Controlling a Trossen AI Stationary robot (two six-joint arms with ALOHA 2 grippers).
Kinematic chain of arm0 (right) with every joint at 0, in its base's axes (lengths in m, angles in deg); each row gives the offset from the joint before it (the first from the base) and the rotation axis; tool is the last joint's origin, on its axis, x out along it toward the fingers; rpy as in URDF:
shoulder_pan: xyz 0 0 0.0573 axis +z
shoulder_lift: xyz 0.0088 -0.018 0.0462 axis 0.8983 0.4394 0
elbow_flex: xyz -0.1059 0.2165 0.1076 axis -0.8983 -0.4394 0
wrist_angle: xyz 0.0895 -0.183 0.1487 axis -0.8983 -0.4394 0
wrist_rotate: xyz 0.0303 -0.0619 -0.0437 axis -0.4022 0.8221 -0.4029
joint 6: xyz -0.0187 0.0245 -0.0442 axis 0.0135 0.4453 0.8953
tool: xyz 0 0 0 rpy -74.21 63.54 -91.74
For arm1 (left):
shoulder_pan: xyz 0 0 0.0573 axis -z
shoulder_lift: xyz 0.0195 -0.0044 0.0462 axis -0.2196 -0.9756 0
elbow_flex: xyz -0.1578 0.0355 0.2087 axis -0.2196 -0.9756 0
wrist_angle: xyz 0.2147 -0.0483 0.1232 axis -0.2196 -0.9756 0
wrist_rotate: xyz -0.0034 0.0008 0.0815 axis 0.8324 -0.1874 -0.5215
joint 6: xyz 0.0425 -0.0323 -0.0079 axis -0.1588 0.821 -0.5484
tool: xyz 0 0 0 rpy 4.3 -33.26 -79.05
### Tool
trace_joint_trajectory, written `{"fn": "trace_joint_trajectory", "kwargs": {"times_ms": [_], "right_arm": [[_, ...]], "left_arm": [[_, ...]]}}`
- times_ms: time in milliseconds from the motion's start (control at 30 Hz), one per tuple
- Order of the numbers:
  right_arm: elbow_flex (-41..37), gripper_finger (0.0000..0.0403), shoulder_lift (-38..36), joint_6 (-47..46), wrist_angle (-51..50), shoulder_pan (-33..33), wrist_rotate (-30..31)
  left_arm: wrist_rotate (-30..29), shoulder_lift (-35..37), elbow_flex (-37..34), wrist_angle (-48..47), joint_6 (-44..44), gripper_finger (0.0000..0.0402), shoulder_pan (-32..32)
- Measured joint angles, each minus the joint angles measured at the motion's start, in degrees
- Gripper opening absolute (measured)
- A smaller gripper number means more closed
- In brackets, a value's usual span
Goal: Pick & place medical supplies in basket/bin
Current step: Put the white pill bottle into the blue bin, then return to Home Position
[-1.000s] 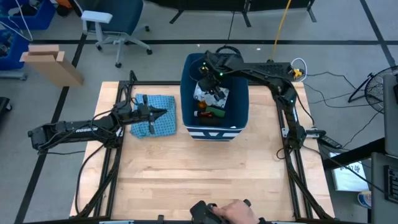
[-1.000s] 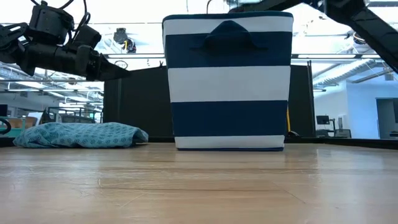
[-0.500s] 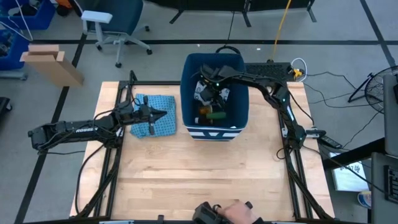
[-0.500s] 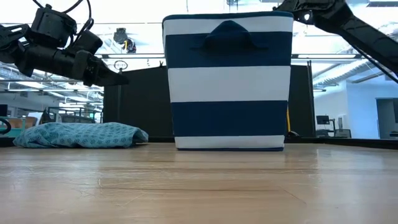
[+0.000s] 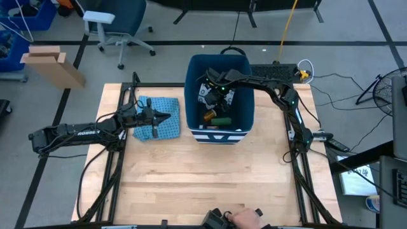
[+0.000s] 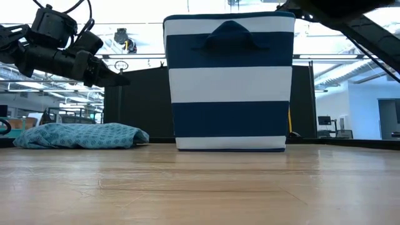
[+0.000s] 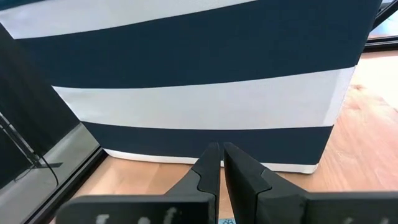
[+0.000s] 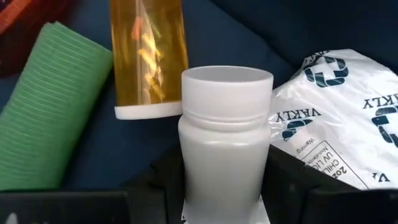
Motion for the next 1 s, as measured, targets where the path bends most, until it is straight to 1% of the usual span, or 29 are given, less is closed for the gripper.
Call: {"fn": "trace_joint_trajectory", "kwargs": {"times_ms": [100, 167, 267, 333, 433, 567, 667, 733, 800, 867, 933, 1000], "right_arm": [[0.0, 0.0154, 0.0, -1.4, 2.2, 0.0, 0.0], [0.0, 0.0173, -0.5, -3.6, 5.6, -0.1, 0.0], [-0.4, 0.0215, -1.1, -4.2, 10.2, -0.4, 0.2], [-0.6, 0.0242, -2.5, -5.5, 11.3, -0.5, 0.7], [-0.5, 0.0272, -5.2, -6.7, 12.9, -0.8, 0.7], [-0.5, 0.0289, -10.9, -9.6, 13.9, -1.4, 2.1], [-0.4, 0.0289, -17.0, -11.6, 14.3, -1.5, 3.1], [-0.4, 0.0284, -21.9, -13.6, 13.7, -1.5, 2.1], [-0.3, 0.0273, -27.2, -16.8, 13.2, -1.5, -0.9], [-0.4, 0.0255, -32.4, -20.8, 12.9, -1.6, -5.9], [-2.1, 0.0229, -37.9, -24.1, 13.8, -1.6, -11.3], [-5.0, 0.0193, -43.3, -26.3, 14.8, -1.3, -14.2]], "left_arm": [[0.1, 0.0, 0.0, 0.0, 0.0, 0.0026, 0.0], [0.1, 0.0, 0.0, 0.0, 0.0, 0.0026, 0.0], [0.1, 0.0, 0.0, -0.1, 0.0, 0.0026, 0.0], [0.2, 0.0, 0.0, -0.1, 0.0, 0.0026, 0.1], [0.6, -0.1, 0.0, -0.2, 0.0, 0.0026, 0.1], [0.6, -0.1, 0.0, -0.1, -0.1, 0.0026, 0.1], [0.3, -0.1, 0.0, 0.0, -0.4, 0.0026, 0.1], [0.0, -0.1, 0.0, 0.5, -0.6, 0.0026, 0.0], [-0.1, -0.1, 0.0, 0.7, -1.4, 0.0026, 0.0], [-0.1, 0.0, 0.0, 0.8, -2.1, 0.0026, -0.1], [0.0, 0.2, 0.0, 0.8, -2.9, 0.0026, -0.2], [0.0, 0.5, 0.0, 0.7, -3.1, 0.0026, -0.2]]}}
